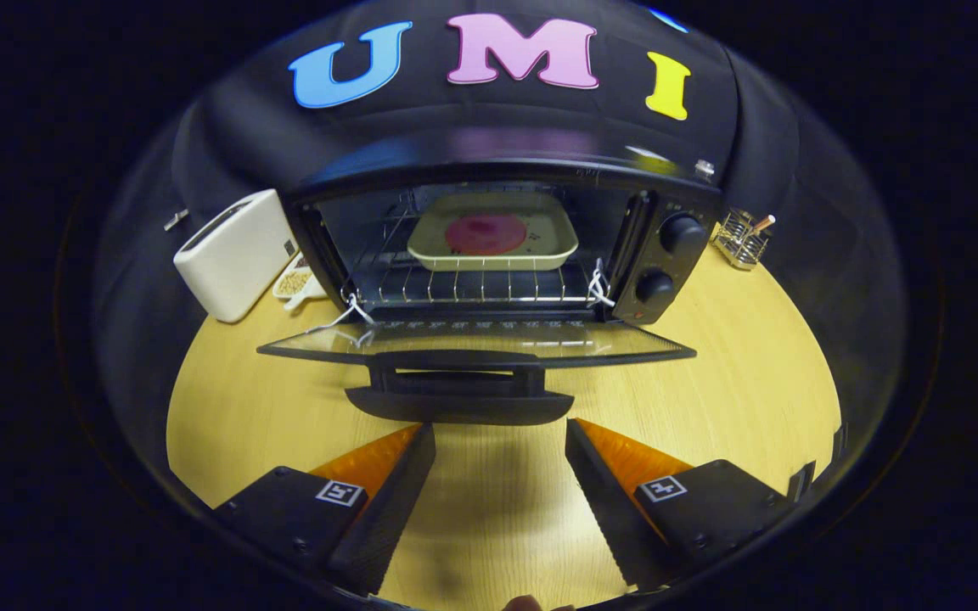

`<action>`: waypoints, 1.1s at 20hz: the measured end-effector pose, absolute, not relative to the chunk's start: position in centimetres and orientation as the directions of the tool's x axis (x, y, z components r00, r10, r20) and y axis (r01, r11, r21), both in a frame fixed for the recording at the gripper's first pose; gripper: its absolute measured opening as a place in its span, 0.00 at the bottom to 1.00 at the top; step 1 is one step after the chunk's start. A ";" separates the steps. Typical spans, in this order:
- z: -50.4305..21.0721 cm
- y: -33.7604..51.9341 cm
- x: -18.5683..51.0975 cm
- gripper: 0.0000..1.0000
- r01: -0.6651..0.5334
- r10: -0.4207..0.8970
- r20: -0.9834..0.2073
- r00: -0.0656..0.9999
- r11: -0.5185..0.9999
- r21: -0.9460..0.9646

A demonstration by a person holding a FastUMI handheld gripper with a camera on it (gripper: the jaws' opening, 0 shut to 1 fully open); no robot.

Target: Open the toaster oven, put the food inside, and close the toaster oven door.

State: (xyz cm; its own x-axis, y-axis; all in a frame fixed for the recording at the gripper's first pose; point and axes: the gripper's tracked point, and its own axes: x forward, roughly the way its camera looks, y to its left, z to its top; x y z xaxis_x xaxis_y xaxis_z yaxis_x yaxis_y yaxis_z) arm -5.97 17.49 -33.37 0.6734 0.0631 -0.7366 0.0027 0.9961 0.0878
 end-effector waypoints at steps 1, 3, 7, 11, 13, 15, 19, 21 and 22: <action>-32.7 17.3 -5.6 1.00 0.011 0.066 -0.723 0.688 0.995 0.101; -31.4 17.0 -4.8 1.00 0.016 0.066 -0.701 0.710 0.994 0.110; -28.8 16.6 -3.5 1.00 0.009 0.062 -0.665 0.744 0.995 0.104; -26.9 16.3 -1.0 1.00 0.016 0.059 -0.623 0.780 0.993 0.115; -25.5 15.8 -0.2 1.00 0.011 0.059 -0.596 0.801 0.994 0.113; -24.1 15.4 -0.4 1.00 -0.003 0.065 -0.570 0.819 0.994 0.108; -21.8 14.5 -1.7 1.00 -0.034 0.084 -0.524 0.848 0.994 0.105; -20.8 14.0 -2.3 1.00 -0.050 0.089 -0.499 0.862 0.995 0.090; -20.2 13.7 -2.7 1.00 -0.056 0.090 -0.488 0.868 0.995 0.083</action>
State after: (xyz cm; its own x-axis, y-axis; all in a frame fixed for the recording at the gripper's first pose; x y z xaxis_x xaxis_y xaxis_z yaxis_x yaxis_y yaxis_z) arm -2.66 13.71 -20.19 0.8684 0.0898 -0.4877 -0.0562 0.9950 0.0831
